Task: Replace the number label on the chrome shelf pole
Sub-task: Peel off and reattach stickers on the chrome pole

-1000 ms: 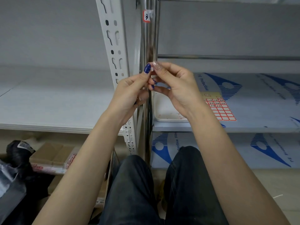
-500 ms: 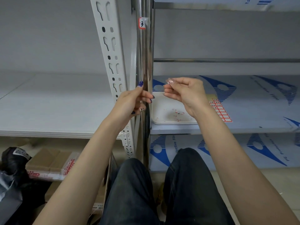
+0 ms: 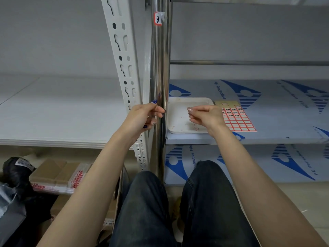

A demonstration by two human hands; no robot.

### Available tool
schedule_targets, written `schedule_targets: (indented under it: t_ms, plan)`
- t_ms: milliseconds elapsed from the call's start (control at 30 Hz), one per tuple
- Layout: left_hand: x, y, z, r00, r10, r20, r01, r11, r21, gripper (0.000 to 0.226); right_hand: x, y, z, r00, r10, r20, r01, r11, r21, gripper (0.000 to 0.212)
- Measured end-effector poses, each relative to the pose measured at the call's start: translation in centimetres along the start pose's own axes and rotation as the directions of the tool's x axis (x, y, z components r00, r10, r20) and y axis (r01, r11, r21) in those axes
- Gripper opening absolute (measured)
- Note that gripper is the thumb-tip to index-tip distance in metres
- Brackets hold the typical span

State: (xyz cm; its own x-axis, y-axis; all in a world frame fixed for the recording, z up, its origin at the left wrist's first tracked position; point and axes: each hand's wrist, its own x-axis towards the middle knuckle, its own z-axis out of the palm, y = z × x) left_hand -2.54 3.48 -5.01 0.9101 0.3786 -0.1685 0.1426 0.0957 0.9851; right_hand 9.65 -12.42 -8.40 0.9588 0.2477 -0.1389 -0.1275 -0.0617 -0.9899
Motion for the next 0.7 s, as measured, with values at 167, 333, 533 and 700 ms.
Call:
schedule_targets:
  t_ms: [167,333,533,700]
  plan:
    - [-0.3,-0.2,-0.7,1.0,0.011,0.006,-0.011,1.0,0.007,0.035,0.9,0.8,0.0,0.999,0.014,-0.042,-0.018,0.995,-0.095,0.011]
    - [-0.6,-0.2,-1.2,1.0,0.005,-0.023,-0.005,1.0,-0.002,0.035,1.8,1.0,0.2,0.996,0.044,-0.073,-0.053,0.992,-0.118,0.012]
    - [-0.9,0.1,-1.2,1.0,0.02,-0.013,-0.02,1.0,0.0,0.035,2.6,1.7,0.0,0.989,0.069,-0.128,-0.087,0.987,-0.139,0.011]
    - [-1.1,0.7,-1.0,0.999,0.035,-0.012,-0.034,0.999,0.009,0.034,2.5,1.9,-0.2,0.989,0.101,-0.106,-0.117,0.98,-0.161,0.017]
